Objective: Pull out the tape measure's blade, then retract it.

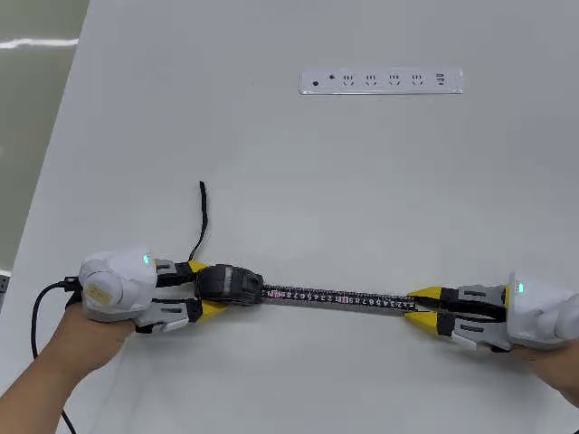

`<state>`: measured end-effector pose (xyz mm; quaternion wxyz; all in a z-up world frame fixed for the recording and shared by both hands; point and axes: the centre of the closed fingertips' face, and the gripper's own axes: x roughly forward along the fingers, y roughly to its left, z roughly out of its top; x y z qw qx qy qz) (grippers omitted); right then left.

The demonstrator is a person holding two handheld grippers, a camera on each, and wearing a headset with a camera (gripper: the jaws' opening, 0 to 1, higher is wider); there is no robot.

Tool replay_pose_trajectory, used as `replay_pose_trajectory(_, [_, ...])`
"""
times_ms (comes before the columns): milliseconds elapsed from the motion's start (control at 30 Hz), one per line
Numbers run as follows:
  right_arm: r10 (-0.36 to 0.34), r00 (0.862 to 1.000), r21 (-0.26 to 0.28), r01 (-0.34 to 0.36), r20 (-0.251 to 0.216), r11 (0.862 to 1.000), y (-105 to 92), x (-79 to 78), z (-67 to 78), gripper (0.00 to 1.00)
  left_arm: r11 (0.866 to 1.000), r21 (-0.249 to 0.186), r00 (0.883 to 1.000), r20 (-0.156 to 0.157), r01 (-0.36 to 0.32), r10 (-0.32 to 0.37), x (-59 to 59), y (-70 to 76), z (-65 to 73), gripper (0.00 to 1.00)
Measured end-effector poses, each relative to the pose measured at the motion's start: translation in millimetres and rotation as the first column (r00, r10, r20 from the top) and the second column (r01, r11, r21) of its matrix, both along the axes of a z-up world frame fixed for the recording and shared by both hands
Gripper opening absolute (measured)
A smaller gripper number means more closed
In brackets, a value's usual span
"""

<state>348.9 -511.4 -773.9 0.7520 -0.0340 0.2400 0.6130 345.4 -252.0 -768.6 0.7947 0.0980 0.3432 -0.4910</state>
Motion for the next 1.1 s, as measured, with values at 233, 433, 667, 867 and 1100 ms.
replay_pose_trajectory(233, [-0.007, 1.0, -0.006, 0.007, 0.003, 1.0, -6.0, 0.6, 1.1, 0.09, 1.0, 0.0, 1.0, 0.0, 0.001, -0.001, 0.2, 0.0, 0.2, 0.28])
replay_pose_trajectory(433, [-0.014, 1.0, -0.016, 0.014, -0.001, 1.0, -14.2, 0.6, 2.1, 0.09, 1.0, 0.0, 1.0, -0.001, 0.0, 0.0, 0.1, 0.6, -0.3, 0.28])
replay_pose_trajectory(667, [-0.022, 1.0, -0.019, 0.021, -0.005, 1.0, -20.1, 2.2, 3.0, 0.1, 1.0, 0.001, 1.0, -0.001, 0.0, 0.0, -0.4, 0.6, -0.5, 0.28])
replay_pose_trajectory(867, [-0.029, 1.0, -0.021, 0.029, -0.006, 0.999, -23.3, 1.6, 5.0, 0.1, 1.0, -0.001, 1.0, -0.002, -0.001, 0.001, -0.4, 0.3, -0.4, 0.28])
replay_pose_trajectory(1100, [-0.042, 0.999, -0.008, 0.042, -0.013, 0.999, -22.1, 2.3, 6.0, 0.11, 1.0, 0.0, 1.0, -0.002, -0.002, 0.002, -0.1, -0.3, 0.2, 0.28])
